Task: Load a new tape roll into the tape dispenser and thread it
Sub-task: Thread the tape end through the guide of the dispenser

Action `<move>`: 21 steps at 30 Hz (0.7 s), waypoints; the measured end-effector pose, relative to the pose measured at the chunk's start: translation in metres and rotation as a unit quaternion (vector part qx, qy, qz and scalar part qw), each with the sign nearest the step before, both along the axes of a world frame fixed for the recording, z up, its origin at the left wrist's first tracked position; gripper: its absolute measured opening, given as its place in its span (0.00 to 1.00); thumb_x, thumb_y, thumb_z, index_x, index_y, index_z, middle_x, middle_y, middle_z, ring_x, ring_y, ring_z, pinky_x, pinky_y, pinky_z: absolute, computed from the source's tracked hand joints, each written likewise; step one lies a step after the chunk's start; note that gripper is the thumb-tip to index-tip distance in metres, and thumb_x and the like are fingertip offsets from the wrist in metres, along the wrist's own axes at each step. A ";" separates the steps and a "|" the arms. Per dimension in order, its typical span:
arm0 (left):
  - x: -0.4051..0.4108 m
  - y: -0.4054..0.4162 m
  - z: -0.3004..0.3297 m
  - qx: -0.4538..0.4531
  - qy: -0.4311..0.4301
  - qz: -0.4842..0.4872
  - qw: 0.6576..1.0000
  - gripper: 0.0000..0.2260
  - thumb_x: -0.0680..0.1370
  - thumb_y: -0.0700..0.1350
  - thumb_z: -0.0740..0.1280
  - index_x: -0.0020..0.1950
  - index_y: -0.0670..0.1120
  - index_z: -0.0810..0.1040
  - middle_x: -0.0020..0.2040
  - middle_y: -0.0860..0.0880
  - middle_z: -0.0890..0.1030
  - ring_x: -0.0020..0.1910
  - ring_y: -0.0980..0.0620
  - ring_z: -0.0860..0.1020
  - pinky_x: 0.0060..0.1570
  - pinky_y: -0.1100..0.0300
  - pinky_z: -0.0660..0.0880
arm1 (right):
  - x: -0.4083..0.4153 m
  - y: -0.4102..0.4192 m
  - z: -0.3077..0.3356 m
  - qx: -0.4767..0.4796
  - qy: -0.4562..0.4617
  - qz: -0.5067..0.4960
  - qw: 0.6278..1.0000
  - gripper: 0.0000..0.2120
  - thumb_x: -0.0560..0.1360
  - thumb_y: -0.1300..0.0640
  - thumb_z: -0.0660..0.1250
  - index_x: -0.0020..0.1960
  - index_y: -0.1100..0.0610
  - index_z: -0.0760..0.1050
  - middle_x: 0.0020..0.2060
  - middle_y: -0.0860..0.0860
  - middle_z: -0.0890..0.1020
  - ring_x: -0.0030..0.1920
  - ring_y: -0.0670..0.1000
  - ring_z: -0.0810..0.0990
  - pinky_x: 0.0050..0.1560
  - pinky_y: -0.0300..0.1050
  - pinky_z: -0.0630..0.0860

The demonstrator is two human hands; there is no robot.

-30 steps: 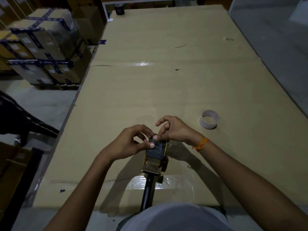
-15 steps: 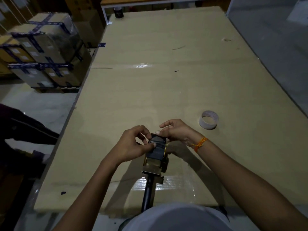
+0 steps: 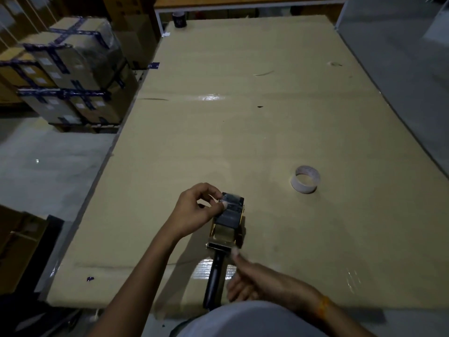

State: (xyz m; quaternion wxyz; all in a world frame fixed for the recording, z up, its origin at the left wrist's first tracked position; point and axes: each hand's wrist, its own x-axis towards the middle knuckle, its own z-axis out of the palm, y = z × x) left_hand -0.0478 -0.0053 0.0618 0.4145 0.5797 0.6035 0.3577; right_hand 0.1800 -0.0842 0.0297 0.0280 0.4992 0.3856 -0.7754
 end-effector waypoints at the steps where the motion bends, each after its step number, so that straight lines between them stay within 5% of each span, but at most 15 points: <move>1: 0.002 0.002 -0.001 0.004 0.005 0.002 1.000 0.05 0.76 0.44 0.80 0.49 0.48 0.86 0.48 0.52 0.86 0.46 0.51 0.86 0.47 0.50 0.85 | -0.005 -0.003 0.002 0.004 0.008 0.013 1.000 0.53 0.61 0.14 0.64 0.58 0.62 0.85 0.54 0.59 0.89 0.50 0.54 0.85 0.58 0.50 0.79; 4: 0.007 0.009 -0.003 0.012 0.013 0.019 1.000 0.03 0.77 0.43 0.78 0.50 0.48 0.86 0.49 0.51 0.87 0.47 0.50 0.85 0.45 0.55 0.83 | -0.020 -0.001 0.009 -0.063 0.065 -0.046 0.995 0.39 0.68 0.28 0.76 0.60 0.61 0.82 0.53 0.57 0.86 0.55 0.55 0.84 0.63 0.47 0.80; 7: 0.008 0.015 -0.006 0.002 0.004 0.054 0.999 0.02 0.77 0.42 0.76 0.47 0.48 0.85 0.47 0.50 0.87 0.47 0.48 0.85 0.46 0.51 0.83 | -0.036 -0.002 0.012 -0.119 0.112 -0.063 0.985 0.23 0.75 0.38 0.76 0.60 0.54 0.83 0.57 0.54 0.88 0.60 0.55 0.86 0.72 0.51 0.76; 12: -0.001 0.018 -0.010 -0.003 -0.004 0.080 0.997 0.02 0.77 0.43 0.76 0.46 0.47 0.85 0.45 0.47 0.88 0.45 0.50 0.84 0.48 0.51 0.82 | -0.064 -0.003 0.013 -0.126 0.132 -0.089 0.979 0.14 0.79 0.44 0.74 0.61 0.50 0.81 0.66 0.54 0.86 0.69 0.56 0.82 0.69 0.53 0.75; 16: -0.015 0.017 -0.014 -0.030 -0.046 0.078 0.995 0.07 0.74 0.50 0.77 0.46 0.48 0.85 0.45 0.48 0.87 0.43 0.53 0.82 0.46 0.56 0.80 | -0.067 -0.003 0.006 -0.176 0.151 -0.192 0.953 0.11 0.76 0.51 0.77 0.52 0.57 0.81 0.47 0.58 0.87 0.49 0.59 0.87 0.49 0.51 0.83; 21: -0.025 0.018 -0.015 -0.071 -0.138 0.101 0.983 0.08 0.82 0.43 0.74 0.45 0.42 0.84 0.42 0.44 0.84 0.41 0.51 0.81 0.40 0.56 0.80 | -0.047 -0.002 0.004 -0.103 0.128 -0.253 0.953 0.06 0.79 0.59 0.73 0.51 0.57 0.76 0.33 0.54 0.79 0.26 0.49 0.75 0.27 0.42 0.73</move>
